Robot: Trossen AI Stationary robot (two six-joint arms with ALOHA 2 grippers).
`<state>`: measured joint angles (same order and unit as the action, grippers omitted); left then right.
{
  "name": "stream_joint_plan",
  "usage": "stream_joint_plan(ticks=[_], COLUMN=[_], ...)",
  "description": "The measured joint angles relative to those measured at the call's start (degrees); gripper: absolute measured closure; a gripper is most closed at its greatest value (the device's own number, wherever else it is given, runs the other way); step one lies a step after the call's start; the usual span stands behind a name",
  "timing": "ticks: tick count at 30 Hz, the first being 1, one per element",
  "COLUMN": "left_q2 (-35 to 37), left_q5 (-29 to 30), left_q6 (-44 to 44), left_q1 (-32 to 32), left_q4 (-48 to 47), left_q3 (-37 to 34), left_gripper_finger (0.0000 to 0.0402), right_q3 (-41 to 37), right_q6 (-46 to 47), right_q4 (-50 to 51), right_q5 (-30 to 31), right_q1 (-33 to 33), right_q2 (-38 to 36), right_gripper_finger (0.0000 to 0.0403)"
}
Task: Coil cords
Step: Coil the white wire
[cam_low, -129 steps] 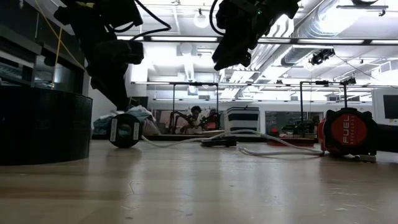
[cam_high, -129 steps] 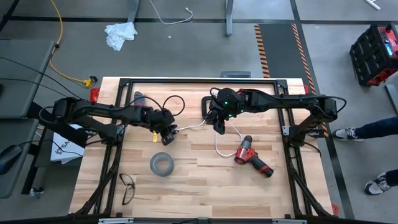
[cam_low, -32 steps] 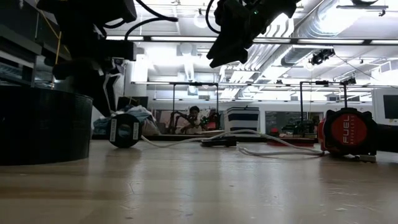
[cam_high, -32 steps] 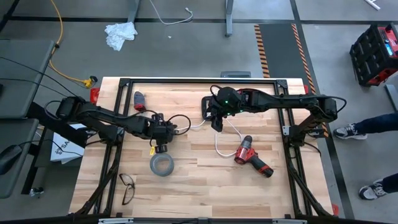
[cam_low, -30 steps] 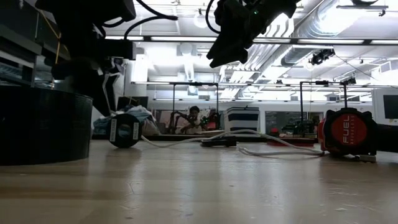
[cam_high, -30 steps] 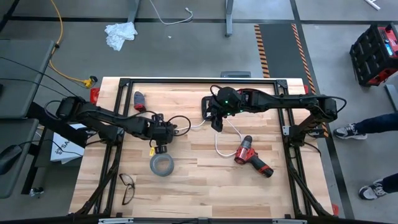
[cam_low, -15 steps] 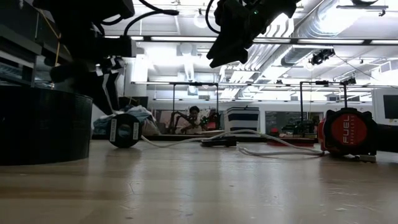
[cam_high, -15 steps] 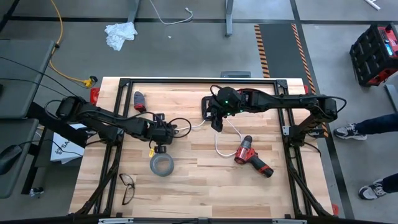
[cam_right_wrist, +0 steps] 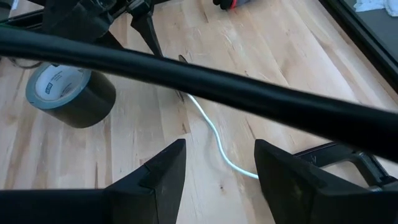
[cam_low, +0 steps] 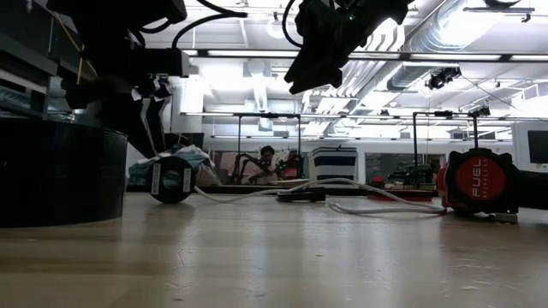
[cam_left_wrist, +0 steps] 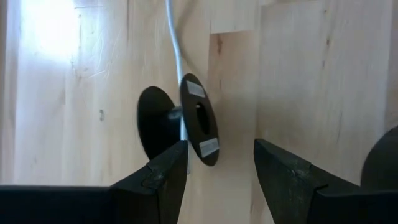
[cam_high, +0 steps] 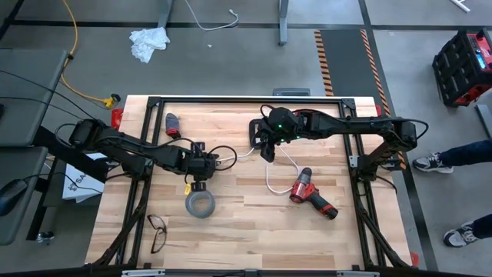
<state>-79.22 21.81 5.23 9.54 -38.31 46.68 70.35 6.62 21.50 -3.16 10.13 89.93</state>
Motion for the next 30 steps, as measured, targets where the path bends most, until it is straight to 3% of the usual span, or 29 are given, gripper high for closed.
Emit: stream_joint_plan(ticks=[30], left_q2=[-4.3], left_q5=[1.1], left_q6=[3.1], left_q1=[0.2], left_q4=[0.7], left_q3=[0.0], left_gripper_finger=[0.0222], right_q3=[0.0], right_q6=[0.9], right_q4=[-0.1], right_q5=[0.0], right_q1=[0.0], right_q2=[0.0], right_gripper_finger=[0.0218])
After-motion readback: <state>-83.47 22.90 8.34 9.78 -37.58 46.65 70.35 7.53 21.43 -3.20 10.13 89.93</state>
